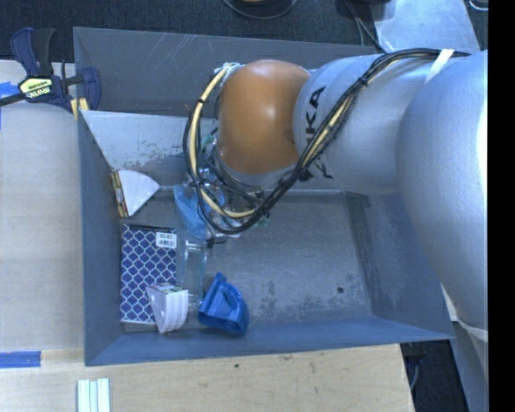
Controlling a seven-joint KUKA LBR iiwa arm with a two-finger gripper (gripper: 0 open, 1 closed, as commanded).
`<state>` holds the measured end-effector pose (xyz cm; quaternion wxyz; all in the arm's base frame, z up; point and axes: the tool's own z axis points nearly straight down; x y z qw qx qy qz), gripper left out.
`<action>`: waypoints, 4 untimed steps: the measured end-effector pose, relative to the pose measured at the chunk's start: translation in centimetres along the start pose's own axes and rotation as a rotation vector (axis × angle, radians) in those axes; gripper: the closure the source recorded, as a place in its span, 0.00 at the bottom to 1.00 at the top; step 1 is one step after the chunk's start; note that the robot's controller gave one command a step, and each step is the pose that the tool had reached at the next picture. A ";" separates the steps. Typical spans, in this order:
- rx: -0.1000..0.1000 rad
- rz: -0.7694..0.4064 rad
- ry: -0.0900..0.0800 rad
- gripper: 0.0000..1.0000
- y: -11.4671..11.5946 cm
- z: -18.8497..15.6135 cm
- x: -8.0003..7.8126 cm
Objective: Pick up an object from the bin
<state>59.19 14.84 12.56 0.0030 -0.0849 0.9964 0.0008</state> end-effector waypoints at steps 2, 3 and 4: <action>-0.001 -0.229 -0.007 1.00 -3.9 1.1 -3.1; -0.001 -0.228 -0.007 1.00 -3.9 1.1 -3.1; 0.000 -0.222 -0.020 1.00 -4.5 -6.9 -2.1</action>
Offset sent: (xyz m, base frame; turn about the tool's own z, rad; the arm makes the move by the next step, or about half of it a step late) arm 0.0351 -0.0338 -0.0129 -0.2317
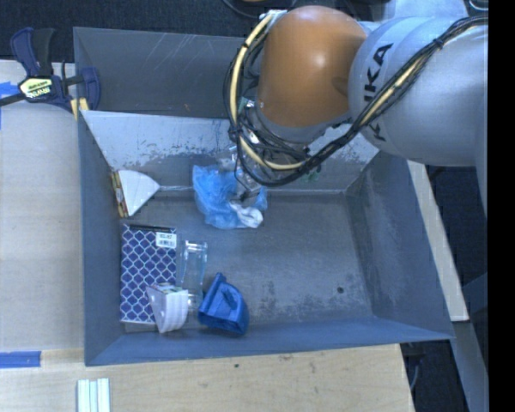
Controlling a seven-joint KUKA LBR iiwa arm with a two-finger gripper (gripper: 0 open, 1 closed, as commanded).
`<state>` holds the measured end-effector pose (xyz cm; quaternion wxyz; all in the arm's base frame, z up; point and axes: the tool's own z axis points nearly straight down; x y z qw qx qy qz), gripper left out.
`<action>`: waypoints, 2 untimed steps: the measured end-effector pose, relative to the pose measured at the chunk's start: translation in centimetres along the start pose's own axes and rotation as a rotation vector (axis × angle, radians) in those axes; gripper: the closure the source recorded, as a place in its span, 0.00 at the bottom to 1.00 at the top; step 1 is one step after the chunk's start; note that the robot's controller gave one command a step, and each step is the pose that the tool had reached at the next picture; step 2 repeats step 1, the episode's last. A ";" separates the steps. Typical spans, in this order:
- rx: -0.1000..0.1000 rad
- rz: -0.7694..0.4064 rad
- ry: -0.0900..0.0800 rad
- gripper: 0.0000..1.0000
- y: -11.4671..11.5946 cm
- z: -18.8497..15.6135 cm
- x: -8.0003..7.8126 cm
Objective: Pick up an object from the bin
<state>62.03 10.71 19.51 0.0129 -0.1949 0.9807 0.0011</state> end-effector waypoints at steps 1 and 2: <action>0.000 -0.034 0.000 1.00 0.3 -6.8 -0.1; 0.000 -0.034 0.000 1.00 0.3 -6.8 -0.1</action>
Offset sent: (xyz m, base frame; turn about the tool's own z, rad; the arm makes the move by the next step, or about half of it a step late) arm -0.0111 -0.0139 0.0867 0.0274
